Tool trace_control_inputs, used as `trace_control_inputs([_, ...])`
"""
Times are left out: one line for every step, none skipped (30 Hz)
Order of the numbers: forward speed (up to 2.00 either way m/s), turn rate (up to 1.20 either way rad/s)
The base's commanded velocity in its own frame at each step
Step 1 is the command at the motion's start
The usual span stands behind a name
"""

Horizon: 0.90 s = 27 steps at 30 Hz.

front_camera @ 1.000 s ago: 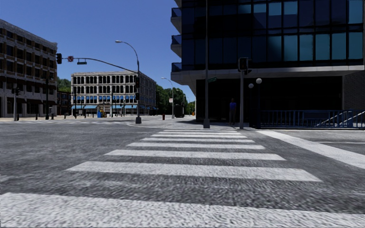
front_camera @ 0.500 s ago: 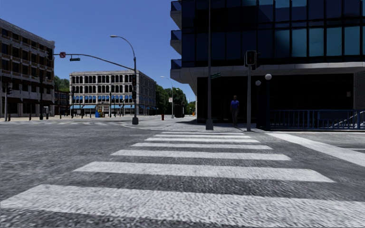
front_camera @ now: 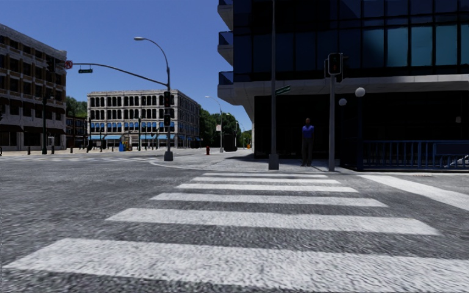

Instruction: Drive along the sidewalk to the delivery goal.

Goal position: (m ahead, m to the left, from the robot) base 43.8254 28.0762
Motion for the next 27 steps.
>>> trace_control_inputs([2.0,0.0])
trace_control_inputs([2.0,0.0])
trace_control_inputs([2.0,0.0])
trace_control_inputs([2.0,0.0])
trace_control_inputs([2.0,0.0])
trace_control_inputs([2.0,0.0])
trace_control_inputs([2.0,0.0])
trace_control_inputs([2.0,0.0])
trace_control_inputs([2.0,0.0])
trace_control_inputs([2.0,0.0])
trace_control_inputs([2.0,0.0])
trace_control_inputs([2.0,0.0])
trace_control_inputs([2.0,0.0])
trace_control_inputs([2.0,0.0])
trace_control_inputs([2.0,0.0])
trace_control_inputs([2.0,0.0])
trace_control_inputs([2.0,0.0])
trace_control_inputs([2.0,0.0])
trace_control_inputs([2.0,0.0])
trace_control_inputs([2.0,0.0])
trace_control_inputs([2.0,0.0])
trace_control_inputs([2.0,0.0])
trace_control_inputs([2.0,0.0])
trace_control_inputs([2.0,0.0])
trace_control_inputs([2.0,0.0])
trace_control_inputs([2.0,0.0])
trace_control_inputs([2.0,0.0])
